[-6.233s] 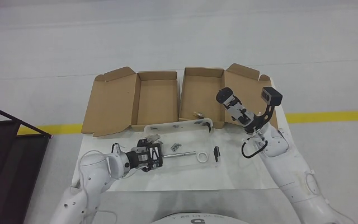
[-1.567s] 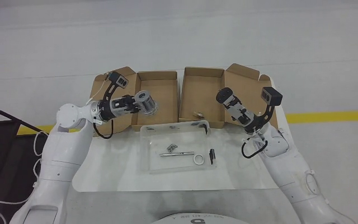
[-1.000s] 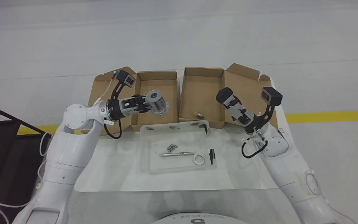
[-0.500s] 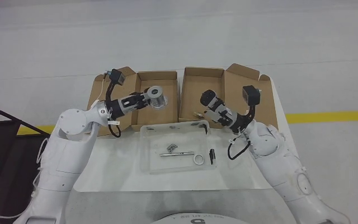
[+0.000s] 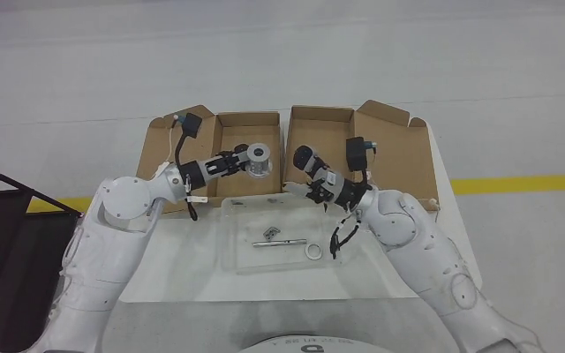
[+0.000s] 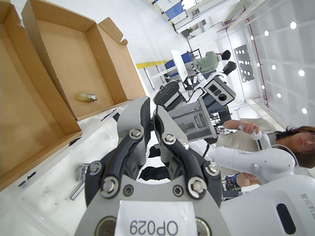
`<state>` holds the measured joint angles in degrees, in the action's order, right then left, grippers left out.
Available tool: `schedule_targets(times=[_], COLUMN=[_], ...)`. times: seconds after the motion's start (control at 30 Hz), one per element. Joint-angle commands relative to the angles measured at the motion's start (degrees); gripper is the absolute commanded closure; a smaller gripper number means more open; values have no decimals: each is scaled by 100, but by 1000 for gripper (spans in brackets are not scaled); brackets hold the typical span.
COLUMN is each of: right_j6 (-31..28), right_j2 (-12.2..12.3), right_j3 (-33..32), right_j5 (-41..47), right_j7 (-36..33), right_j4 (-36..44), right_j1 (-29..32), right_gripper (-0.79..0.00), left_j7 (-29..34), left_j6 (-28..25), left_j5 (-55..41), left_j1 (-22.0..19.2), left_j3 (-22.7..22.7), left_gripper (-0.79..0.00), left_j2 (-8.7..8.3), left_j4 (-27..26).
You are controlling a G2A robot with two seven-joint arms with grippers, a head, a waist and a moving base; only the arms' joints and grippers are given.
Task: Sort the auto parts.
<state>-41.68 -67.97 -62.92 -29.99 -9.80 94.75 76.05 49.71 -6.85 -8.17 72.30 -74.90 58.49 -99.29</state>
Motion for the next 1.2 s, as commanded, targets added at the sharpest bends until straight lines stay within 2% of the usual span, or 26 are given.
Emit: schedule_targets(times=[0.0,0.27,0.37,0.7,0.77,1.0,1.17], right_j6=[64,408,527,849,889,1017,1075], right_j2=[-16,-74,-99,-181,-195,-240,-268], right_j3=[56,207,283,485,520,654,723], right_j5=[-108,-828,-1054,-1369,-1410,-1532,-1604], right_j7=[37,332,429,559,545,451,426], right_j4=[36,163,169,4,-23,-95,-151], right_j1=[-39,-160,-199,-429,-467,-582,-645], right_gripper=[-785,-779,-739,-536,-526,-613,-579], left_j7=[-16,-139,-162,-131,-135,-103,-74], left_j6=[47,239,263,272,275,294,320], left_j5=[149,614,655,712,726,784,824], left_j1=[13,77,89,83,73,2,-31], left_j3=[15,108,127,173,185,244,264], left_gripper=[0,0,0,0,0,0,0], left_j2=[-6,-18,-19,-22,-21,-18,-20], left_j4=[-60,-268,-296,-309,-300,-274,-271])
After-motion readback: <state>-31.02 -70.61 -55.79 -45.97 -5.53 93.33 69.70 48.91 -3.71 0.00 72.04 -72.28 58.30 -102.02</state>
